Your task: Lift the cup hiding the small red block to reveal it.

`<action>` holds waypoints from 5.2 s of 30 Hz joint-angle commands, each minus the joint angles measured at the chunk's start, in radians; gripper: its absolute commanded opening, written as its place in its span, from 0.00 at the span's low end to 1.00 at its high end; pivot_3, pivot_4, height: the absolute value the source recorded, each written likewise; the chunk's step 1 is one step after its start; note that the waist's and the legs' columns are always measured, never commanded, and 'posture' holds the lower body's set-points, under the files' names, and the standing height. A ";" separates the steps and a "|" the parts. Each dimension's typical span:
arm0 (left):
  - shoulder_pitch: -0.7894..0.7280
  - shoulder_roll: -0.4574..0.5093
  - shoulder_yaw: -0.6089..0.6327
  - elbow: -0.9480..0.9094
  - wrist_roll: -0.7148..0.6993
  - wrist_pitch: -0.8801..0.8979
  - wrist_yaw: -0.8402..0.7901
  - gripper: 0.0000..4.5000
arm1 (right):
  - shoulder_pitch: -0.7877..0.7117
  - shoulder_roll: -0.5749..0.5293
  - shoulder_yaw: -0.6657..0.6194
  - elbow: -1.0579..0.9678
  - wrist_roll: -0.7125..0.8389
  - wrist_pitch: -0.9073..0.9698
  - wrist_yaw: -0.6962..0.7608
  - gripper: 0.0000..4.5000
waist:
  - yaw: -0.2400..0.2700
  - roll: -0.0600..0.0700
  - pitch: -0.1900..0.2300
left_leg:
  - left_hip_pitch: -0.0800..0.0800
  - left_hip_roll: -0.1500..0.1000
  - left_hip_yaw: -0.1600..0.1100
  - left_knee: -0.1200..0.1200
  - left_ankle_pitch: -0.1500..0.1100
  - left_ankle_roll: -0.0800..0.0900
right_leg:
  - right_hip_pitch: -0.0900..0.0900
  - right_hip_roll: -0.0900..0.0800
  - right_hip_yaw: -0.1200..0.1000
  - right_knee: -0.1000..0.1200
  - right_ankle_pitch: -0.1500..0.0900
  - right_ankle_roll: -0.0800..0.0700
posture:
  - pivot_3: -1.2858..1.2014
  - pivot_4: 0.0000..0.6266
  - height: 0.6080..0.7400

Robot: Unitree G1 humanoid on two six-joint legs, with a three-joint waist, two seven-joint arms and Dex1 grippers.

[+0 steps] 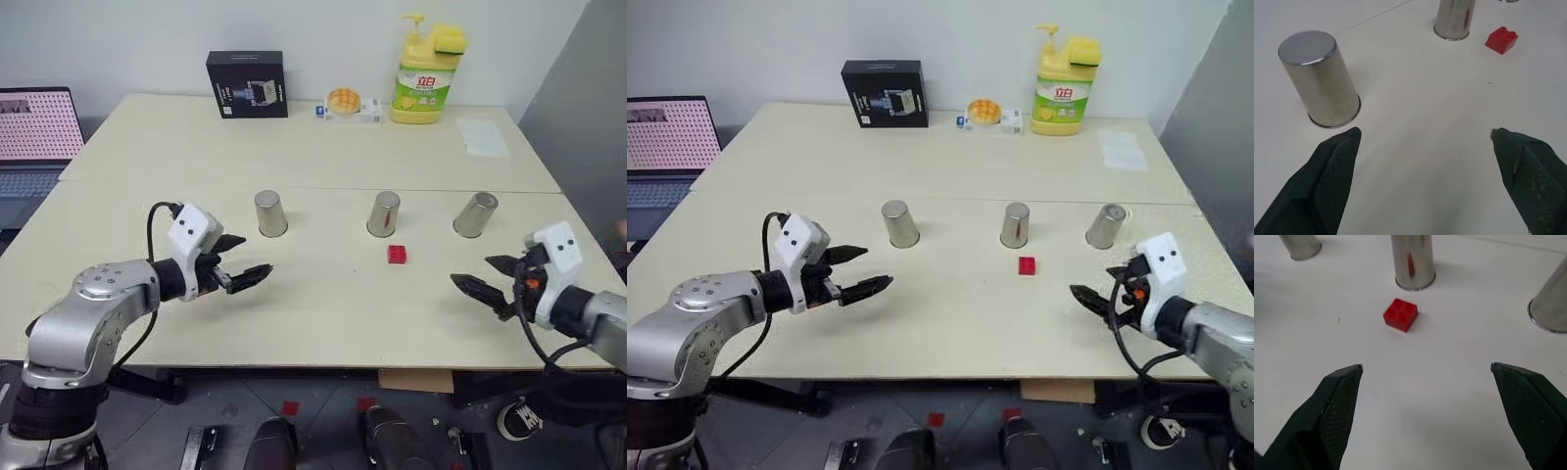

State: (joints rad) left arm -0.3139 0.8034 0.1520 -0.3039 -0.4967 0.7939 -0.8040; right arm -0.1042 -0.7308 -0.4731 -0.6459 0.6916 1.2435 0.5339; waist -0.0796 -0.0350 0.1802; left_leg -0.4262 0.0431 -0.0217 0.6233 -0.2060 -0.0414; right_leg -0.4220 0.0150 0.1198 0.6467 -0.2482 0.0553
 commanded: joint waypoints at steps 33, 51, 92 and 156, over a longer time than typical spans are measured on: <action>-0.065 -0.052 -0.062 -0.016 0.009 -0.042 0.024 1.00 | 0.003 -0.058 -0.030 0.126 -0.002 -0.176 -0.011 0.99 | 0.002 0.000 0.000 | 0.000 0.000 -0.001 0.005 0.000 0.000 | 0.002 0.001 0.000 0.003 0.004 0.006 | 0.52 0.24 1.00; -0.056 -0.037 -0.067 -0.025 0.008 -0.049 0.015 1.00 | 0.039 -0.030 -0.007 0.083 0.028 -0.165 -0.028 0.99 | 0.006 0.000 0.000 | 0.001 0.000 -0.001 0.006 0.000 0.000 | 0.002 0.001 0.000 0.005 0.004 0.006 | 0.52 0.24 1.00; -0.111 -0.005 -0.057 0.008 -0.014 -0.006 -0.022 1.00 | 0.076 -0.021 -0.004 0.070 0.049 -0.179 -0.079 0.99 | 0.014 0.000 0.000 | 0.007 -0.001 0.000 0.007 0.000 0.000 | 0.002 0.001 0.002 0.015 0.001 0.002 | 0.52 0.24 1.00; -0.313 -0.499 -0.442 0.302 0.280 -0.502 -0.073 1.00 | -0.512 0.203 0.267 1.170 -0.445 -0.942 -0.123 0.87 | 0.017 0.002 -0.002 | 0.010 -0.003 0.002 0.007 0.001 0.001 | 0.005 0.001 0.006 0.016 0.005 0.008 | 0.52 0.24 1.00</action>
State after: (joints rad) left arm -0.6056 0.3073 -0.3081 0.0124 -0.2191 0.2990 -0.8757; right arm -0.5925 -0.5274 -0.1746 0.5219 0.2285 0.3320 0.3960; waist -0.0628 -0.0327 0.1786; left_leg -0.4166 0.0400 -0.0195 0.6306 -0.2050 -0.0409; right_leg -0.4169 0.0163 0.1256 0.6627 -0.2434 0.0632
